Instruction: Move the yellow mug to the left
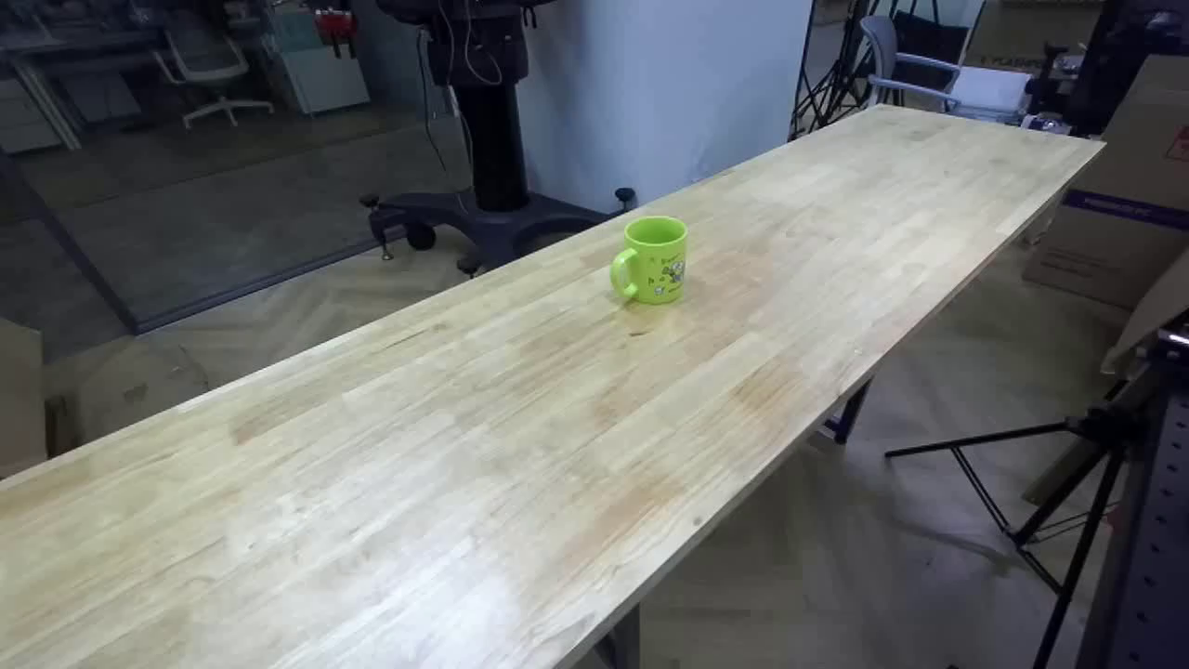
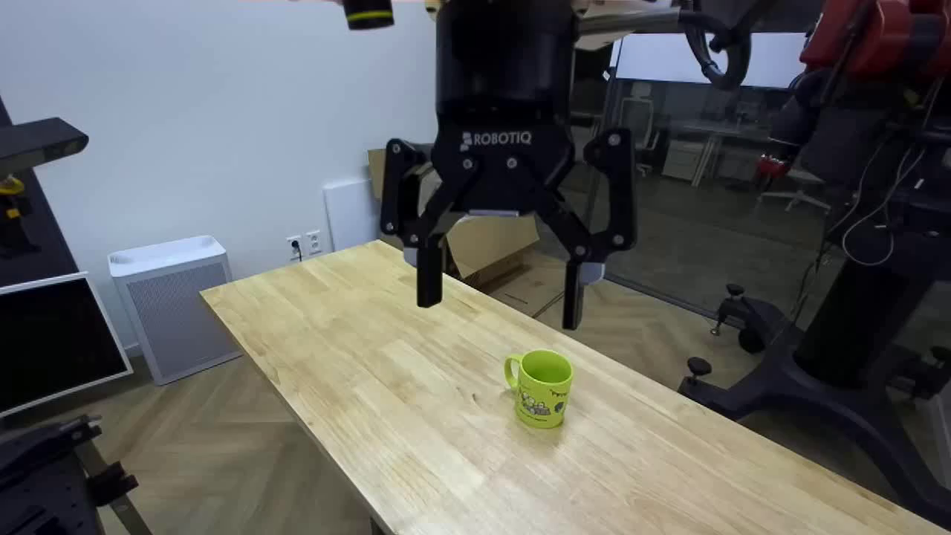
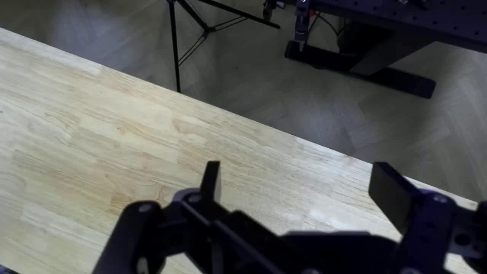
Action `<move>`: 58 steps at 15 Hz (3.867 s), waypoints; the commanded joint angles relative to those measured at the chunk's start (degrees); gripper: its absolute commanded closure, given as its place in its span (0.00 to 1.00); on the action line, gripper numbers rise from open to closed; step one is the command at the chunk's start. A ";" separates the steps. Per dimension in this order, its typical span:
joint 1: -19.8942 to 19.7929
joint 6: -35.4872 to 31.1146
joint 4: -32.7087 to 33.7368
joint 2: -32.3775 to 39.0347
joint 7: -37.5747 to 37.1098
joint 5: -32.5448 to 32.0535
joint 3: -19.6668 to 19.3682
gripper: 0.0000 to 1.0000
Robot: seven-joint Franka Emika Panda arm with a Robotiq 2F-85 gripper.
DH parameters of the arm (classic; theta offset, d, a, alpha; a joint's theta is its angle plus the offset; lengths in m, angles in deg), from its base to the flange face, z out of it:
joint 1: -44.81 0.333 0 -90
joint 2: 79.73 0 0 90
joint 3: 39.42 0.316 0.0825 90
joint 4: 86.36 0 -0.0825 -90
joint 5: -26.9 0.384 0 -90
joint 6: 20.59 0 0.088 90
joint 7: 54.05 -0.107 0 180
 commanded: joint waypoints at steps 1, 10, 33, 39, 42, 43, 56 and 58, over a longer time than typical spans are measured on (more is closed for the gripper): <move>-0.11 0.03 0.06 0.02 0.03 0.05 0.12 0.00; -0.11 -0.05 0.10 0.00 0.03 0.05 0.12 0.00; -3.24 -14.40 23.86 29.83 -2.75 18.33 4.02 0.00; -3.15 -15.69 23.73 30.59 -3.78 17.29 4.24 0.00; -0.84 -19.05 24.86 33.57 -9.44 12.73 4.10 0.00; -0.24 -19.82 25.51 34.71 -11.03 11.52 4.25 0.00; 0.07 -30.00 30.36 47.41 -9.54 10.27 8.70 0.00; -3.17 -32.40 31.00 48.70 -1.25 13.08 12.40 0.00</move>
